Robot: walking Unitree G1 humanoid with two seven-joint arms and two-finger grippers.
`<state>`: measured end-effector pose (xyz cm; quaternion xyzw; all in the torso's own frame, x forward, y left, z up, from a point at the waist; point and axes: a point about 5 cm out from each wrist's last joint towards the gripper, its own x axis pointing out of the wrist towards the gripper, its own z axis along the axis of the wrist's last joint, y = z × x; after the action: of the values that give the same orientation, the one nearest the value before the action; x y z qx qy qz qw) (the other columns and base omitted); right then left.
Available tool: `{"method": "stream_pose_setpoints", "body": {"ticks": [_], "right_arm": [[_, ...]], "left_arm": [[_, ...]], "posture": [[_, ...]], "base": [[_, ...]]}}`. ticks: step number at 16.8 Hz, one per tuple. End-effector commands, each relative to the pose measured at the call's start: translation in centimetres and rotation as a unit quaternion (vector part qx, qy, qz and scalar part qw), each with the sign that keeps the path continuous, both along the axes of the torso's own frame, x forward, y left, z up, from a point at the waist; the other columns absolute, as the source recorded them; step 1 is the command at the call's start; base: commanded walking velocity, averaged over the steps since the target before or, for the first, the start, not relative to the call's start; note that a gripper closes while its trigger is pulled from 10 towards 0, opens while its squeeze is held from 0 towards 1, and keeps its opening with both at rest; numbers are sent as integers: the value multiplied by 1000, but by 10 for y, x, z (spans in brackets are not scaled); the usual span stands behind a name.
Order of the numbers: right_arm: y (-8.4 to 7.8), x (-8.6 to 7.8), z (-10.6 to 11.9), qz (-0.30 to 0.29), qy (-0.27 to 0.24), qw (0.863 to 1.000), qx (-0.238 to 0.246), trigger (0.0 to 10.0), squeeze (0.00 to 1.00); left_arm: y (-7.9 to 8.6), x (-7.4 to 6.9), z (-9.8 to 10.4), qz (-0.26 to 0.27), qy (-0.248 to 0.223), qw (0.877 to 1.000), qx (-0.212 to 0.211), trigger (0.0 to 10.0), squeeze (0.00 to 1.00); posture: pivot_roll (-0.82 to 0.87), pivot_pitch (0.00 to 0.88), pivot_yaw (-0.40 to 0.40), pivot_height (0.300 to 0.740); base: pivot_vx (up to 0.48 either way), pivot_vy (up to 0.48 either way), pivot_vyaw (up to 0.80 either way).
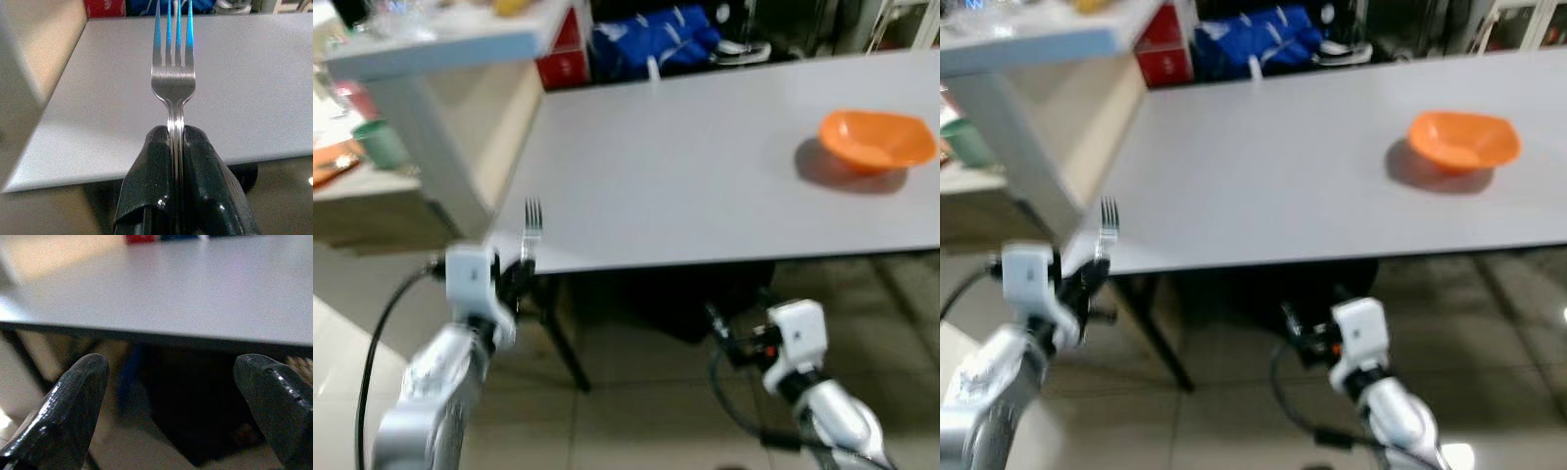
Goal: Setting the table
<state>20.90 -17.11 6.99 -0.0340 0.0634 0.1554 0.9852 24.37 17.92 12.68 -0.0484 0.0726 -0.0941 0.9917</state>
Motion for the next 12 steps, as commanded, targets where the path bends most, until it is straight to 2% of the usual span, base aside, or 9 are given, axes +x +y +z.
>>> {"method": "stream_pose_setpoints", "body": {"ticks": [1,3,6,12], "right_arm": [[1,4,4,-3,-16,1000,0,10000,0],[7,9,5,5,-26,1000,4,10000,0],[10,12,10,5,-35,999,10,10000,0],[14,14,11,10,-50,999,15,10000,0]], "left_arm": [[4,1,4,5,-7,1000,13,0,0],[-5,6,11,-5,-25,1000,19,0,0],[-12,1,11,-17,-27,999,26,0,0],[-18,11,13,-31,-30,998,44,0,0]], "posture": [[-182,0,175,740],[-188,0,177,740],[-189,0,177,740],[-196,0,188,740]], "base": [[319,-356,0],[289,-377,0],[0,-440,0],[0,-442,0]]}}
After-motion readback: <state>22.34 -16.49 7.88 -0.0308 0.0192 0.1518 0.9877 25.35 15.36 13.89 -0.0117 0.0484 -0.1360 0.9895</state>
